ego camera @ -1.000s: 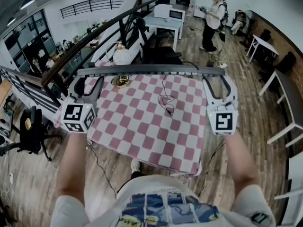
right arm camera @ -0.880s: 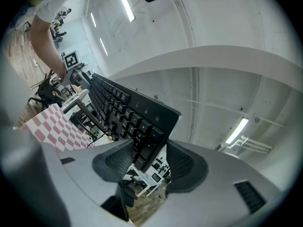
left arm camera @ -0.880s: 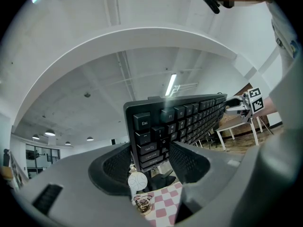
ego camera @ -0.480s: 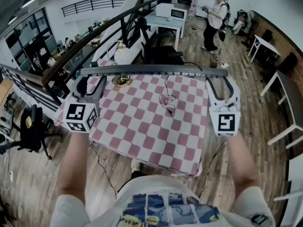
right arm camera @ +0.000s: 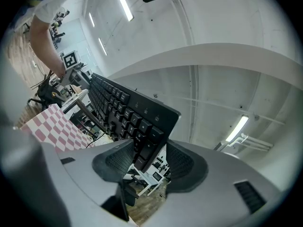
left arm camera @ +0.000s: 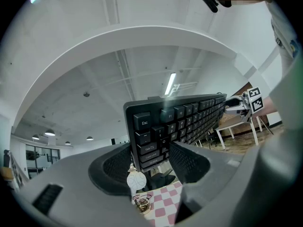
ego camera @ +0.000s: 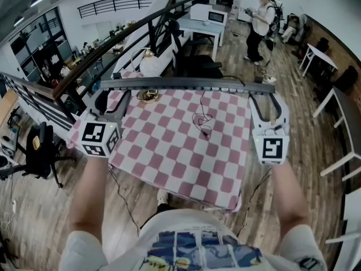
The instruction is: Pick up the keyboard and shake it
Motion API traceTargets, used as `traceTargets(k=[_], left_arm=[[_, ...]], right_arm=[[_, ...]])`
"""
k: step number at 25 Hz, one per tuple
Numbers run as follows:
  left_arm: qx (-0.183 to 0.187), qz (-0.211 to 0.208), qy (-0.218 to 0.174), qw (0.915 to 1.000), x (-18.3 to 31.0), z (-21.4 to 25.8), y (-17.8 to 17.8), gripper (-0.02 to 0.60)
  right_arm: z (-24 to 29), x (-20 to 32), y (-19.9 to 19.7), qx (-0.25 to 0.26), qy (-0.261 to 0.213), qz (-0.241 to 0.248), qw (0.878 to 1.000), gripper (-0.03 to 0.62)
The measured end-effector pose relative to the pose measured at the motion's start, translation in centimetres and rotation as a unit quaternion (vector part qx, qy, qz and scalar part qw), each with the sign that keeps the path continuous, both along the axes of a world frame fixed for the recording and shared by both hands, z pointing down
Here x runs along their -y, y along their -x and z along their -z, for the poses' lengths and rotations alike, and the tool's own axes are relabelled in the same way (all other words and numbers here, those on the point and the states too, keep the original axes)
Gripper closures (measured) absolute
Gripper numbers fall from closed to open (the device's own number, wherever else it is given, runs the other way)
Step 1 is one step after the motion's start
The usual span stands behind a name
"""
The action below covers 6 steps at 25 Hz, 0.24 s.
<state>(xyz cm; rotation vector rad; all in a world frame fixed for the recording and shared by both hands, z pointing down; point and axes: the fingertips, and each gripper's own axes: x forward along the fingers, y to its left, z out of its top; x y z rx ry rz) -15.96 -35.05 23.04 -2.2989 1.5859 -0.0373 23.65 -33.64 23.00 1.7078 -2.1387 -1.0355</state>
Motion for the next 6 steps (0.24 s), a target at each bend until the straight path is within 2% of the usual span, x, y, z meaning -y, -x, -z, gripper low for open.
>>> traceTargets(k=[6], left_arm=[[0.000,0.002,0.000,1.0000,0.09,-0.04,0.13,0.337]], right_arm=[[-0.19,0.20,0.10,-0.009,0.001,0.000,1.000,0.381]])
